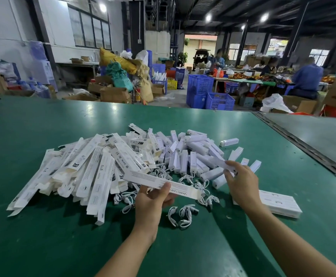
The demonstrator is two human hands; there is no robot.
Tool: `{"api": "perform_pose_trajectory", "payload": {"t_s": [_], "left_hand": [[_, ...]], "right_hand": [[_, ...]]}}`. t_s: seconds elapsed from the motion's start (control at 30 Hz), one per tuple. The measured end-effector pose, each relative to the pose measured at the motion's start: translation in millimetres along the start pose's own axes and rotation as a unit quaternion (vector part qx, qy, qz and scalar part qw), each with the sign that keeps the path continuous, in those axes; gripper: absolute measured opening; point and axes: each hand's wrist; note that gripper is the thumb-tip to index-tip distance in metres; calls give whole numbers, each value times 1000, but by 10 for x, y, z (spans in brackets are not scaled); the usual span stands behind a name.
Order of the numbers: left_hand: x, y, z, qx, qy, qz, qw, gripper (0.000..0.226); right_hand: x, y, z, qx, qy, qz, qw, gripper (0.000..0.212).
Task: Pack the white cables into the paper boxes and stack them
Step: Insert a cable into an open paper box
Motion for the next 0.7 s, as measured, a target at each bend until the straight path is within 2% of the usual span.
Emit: {"api": "perform_pose_trajectory", "payload": {"t_s": [0.07, 0.17, 0.27, 0.43, 0.57, 0.7], "left_hand": [[-4, -5, -6, 10, 5, -5, 1000, 54], [-16, 2, -20, 35, 11, -18, 999, 50], [-20, 11, -33, 60, 19, -31, 998, 49], [-12, 8, -35, 82, 22, -43, 995, 48], [16, 5, -30, 90, 23, -34, 995, 48], [17, 8, -40, 101, 26, -35, 994, 38]], "right_hand": [[142, 26, 105, -130, -16, -26, 991, 23], [393, 45, 235, -299, -66, -15, 952, 18], [663, 65, 293, -387, -63, -5, 920, 16], [946, 110, 286, -437, -74, -21, 896, 20], [1024, 106, 287, -408, -39, -11, 912, 17], [1037, 81, 273, -383, -23, 0, 924, 14]]}}
Point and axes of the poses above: each hand's wrist, its own x-axis away from the middle knuckle, its own y-axis out of the back of the hand, z = x × y, and after that the axes turned 12 degrees about -x, right-handed
